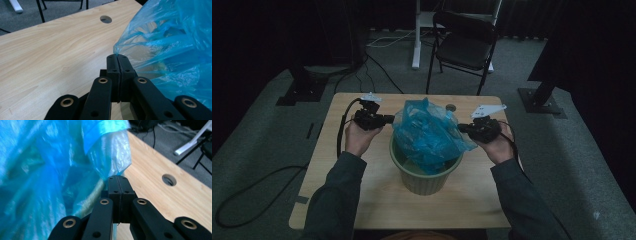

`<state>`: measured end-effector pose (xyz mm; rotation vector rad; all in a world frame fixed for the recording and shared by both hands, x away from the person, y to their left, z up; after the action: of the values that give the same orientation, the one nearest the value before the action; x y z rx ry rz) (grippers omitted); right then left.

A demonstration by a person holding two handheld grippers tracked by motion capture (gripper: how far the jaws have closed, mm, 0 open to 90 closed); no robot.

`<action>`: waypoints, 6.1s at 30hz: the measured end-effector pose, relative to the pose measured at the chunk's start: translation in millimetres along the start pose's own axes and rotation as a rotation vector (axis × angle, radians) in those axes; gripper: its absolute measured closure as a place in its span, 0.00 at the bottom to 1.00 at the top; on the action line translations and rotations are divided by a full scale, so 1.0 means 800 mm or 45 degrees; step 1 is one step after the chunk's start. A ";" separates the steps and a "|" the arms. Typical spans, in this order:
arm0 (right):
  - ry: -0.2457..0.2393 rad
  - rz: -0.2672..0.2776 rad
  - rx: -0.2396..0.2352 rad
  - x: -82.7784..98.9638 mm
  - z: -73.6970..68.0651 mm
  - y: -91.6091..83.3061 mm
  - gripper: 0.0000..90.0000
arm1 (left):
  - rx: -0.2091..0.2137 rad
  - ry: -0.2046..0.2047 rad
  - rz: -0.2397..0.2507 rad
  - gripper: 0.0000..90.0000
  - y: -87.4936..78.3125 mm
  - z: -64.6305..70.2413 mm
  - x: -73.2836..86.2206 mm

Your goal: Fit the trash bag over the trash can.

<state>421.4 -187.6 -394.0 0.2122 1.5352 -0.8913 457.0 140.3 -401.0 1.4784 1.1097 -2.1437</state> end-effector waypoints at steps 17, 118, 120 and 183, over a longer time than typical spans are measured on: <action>0.107 -0.122 -0.009 0.032 0.009 0.015 1.00 | 0.039 -0.021 -0.049 0.99 0.018 0.008 0.023; 0.141 0.146 -0.504 0.016 -0.067 -0.069 1.00 | 0.470 0.214 0.264 1.00 -0.082 0.032 0.041; 0.142 0.148 -0.507 0.016 -0.067 -0.072 1.00 | 0.471 0.208 0.264 1.00 -0.085 0.031 0.044; 0.139 -0.012 -0.660 0.056 -0.087 -0.054 1.00 | 0.519 0.180 0.210 1.00 -0.076 0.059 0.109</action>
<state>333.1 -189.0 -423.0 -0.1241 1.8147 -0.4696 350.9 159.6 -445.3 1.8470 0.5816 -2.2656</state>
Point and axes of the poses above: each handheld gripper's, and its own axes: y roughly forward along the jaws, x roughly out of its underside, z roughly to its right, the point moved 4 cm from there along y, roughly forward along the jaws, and after that the axes turned 15 degrees about z, right-handed, at the moved point
